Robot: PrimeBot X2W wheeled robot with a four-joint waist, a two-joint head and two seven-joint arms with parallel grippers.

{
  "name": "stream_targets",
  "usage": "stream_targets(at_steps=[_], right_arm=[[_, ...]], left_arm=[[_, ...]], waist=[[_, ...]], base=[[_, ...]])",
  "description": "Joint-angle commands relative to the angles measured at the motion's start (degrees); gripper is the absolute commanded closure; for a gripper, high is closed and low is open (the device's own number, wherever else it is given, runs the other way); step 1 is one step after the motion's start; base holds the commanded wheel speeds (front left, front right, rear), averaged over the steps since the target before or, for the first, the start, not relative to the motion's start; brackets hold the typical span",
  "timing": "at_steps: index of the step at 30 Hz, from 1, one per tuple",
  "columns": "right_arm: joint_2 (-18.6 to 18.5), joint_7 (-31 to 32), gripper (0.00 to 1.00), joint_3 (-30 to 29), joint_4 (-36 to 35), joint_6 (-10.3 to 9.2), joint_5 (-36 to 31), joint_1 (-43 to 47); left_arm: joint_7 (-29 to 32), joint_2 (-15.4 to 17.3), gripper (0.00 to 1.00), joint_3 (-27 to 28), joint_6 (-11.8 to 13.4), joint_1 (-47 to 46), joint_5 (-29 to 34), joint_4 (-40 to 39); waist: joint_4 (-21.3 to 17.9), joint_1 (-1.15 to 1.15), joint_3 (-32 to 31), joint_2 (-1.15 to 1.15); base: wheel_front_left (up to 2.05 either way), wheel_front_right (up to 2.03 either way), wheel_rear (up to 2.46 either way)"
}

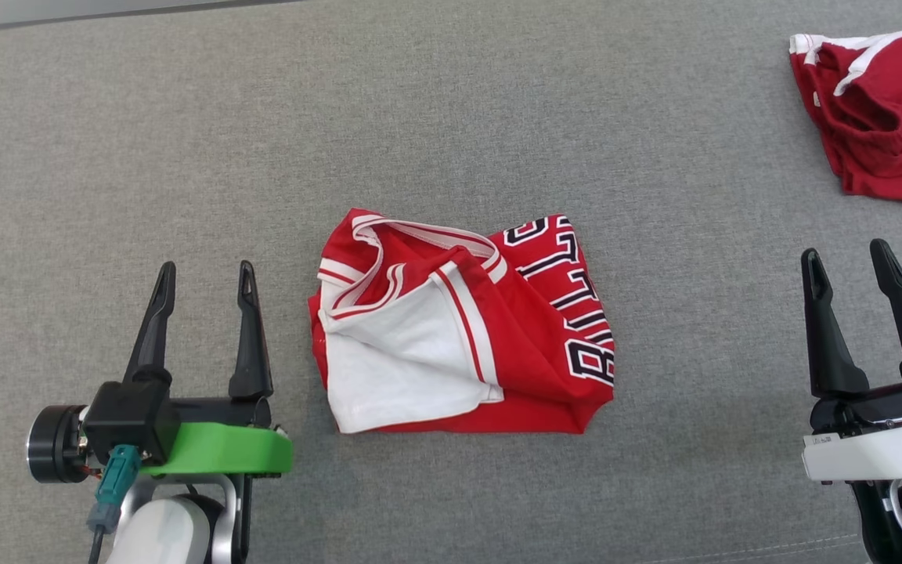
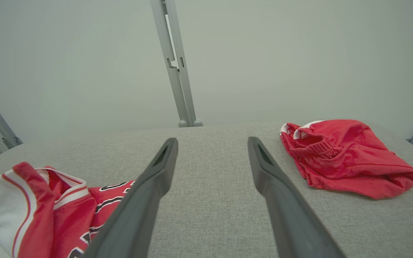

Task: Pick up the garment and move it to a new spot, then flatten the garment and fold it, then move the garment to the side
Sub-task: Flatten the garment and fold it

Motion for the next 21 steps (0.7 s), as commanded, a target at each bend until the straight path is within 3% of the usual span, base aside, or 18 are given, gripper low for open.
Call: stream_targets(at_steps=[1,5,6,8,13,21], right_arm=[[0.09,0.25,0.0,-0.18,-0.29,0.0,-0.32,0.71],[-0.14,0.56,0.0,-0.08,-0.25,0.0,-0.57,0.72],[-0.2,0.73,0.06,0.04,-0.14,0.0,-0.54,0.61],[-0.45,1.23,1.0,0.6,0.67,0.0,-0.04,0.35],[-1.19,2.31,1.0,3.9,4.46,0.0,0.9,-2.2],[0.08,1.41,1.0,19.53,16.23,0.0,4.95,-13.99]], left_arm=[[-0.01,0.53,0.0,0.05,0.19,0.59,0.1,-0.11],[-0.04,0.55,0.0,-0.15,0.32,0.54,0.08,-0.1],[-0.04,0.55,0.0,-0.18,0.35,0.49,0.05,-0.15],[-0.11,0.53,0.0,-0.32,0.41,0.33,0.05,-0.21],[-0.32,0.27,0.0,-0.81,-0.08,-1.23,0.04,-0.19],[-1.41,-0.97,0.0,-1.36,-0.58,-4.19,0.14,0.9]], waist=[[0.05,0.0,-0.08,0.0],[0.23,0.0,-0.28,0.0],[0.31,0.0,-0.27,0.0],[0.48,0.0,-0.25,0.0],[1.53,0.0,0.91,0.0],[3.92,0.0,3.46,0.0]], base=[[0.0,0.0,0.0],[0.0,0.0,0.0],[0.0,0.0,0.0],[0.0,0.0,0.0],[0.0,0.0,0.0],[0.0,0.0,0.0]])
